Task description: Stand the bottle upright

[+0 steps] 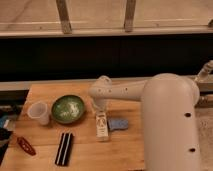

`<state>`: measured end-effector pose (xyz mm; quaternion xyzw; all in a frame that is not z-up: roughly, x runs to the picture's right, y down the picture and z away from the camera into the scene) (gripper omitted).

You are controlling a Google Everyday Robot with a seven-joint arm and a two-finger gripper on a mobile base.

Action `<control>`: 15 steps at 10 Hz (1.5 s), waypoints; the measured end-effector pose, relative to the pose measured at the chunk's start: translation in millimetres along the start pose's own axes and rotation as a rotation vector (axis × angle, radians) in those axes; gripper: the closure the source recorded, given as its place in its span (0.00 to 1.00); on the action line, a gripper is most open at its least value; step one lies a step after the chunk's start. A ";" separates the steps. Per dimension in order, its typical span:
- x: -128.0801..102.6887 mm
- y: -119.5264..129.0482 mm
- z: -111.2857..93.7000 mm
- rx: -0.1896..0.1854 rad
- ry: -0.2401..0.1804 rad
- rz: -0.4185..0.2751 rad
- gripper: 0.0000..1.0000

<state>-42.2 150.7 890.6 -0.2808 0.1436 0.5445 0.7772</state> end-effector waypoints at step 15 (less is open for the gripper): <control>-46.1 -22.6 -54.4 0.004 -0.158 -0.039 1.00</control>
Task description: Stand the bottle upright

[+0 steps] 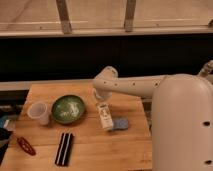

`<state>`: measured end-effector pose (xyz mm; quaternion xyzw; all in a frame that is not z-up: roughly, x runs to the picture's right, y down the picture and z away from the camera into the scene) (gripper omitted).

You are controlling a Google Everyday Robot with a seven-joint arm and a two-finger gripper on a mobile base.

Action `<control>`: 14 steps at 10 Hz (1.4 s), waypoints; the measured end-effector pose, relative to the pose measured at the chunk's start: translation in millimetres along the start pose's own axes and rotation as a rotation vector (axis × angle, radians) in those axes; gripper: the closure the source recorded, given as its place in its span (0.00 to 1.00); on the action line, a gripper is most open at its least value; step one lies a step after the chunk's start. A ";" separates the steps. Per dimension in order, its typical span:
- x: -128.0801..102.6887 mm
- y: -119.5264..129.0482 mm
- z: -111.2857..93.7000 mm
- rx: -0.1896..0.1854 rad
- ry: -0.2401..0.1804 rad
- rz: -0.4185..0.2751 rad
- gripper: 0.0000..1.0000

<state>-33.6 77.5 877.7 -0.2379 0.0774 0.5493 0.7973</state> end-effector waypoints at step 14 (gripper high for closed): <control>-25.3 -0.9 -30.3 -0.090 -0.143 -0.093 1.00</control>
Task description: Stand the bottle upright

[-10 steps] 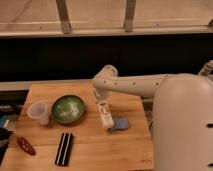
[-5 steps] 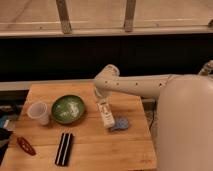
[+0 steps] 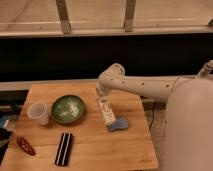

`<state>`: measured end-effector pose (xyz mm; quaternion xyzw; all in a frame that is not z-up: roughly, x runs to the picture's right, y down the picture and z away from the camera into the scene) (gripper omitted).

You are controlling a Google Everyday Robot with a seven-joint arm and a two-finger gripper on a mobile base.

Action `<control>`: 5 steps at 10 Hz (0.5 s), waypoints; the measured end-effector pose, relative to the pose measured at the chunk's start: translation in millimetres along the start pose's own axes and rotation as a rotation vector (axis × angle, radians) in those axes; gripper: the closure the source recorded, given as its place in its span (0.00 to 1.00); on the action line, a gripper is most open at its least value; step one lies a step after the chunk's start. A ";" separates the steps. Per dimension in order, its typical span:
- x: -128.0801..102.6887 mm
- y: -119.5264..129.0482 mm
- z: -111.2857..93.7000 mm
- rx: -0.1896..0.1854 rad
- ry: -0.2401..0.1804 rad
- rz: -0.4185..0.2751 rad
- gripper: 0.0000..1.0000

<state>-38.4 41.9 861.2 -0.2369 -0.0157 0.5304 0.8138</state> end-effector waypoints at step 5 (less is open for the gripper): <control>-10.5 6.4 -11.9 -0.028 -0.058 -0.024 1.00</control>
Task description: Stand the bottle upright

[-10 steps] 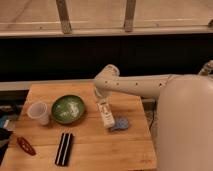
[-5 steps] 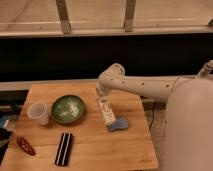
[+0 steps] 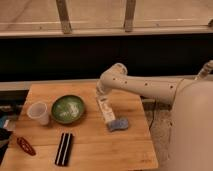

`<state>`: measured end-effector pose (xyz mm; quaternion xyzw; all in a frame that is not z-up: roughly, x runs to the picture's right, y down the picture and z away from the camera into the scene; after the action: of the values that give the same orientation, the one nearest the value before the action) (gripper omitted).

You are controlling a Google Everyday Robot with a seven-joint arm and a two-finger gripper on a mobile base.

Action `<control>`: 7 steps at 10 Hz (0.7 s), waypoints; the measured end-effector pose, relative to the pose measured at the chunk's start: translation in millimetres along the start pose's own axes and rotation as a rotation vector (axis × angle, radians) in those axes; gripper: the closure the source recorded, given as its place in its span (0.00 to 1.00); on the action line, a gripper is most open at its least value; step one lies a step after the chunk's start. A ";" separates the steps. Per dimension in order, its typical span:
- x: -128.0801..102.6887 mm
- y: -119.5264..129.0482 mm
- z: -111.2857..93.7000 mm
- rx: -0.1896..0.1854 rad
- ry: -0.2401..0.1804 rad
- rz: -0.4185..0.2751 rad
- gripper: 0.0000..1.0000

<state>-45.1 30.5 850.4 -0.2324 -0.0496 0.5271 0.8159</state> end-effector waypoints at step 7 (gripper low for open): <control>-2.1 4.3 -0.4 0.001 -0.009 -0.011 1.00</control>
<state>-49.5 29.9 848.6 -0.2293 -0.0542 0.5235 0.8188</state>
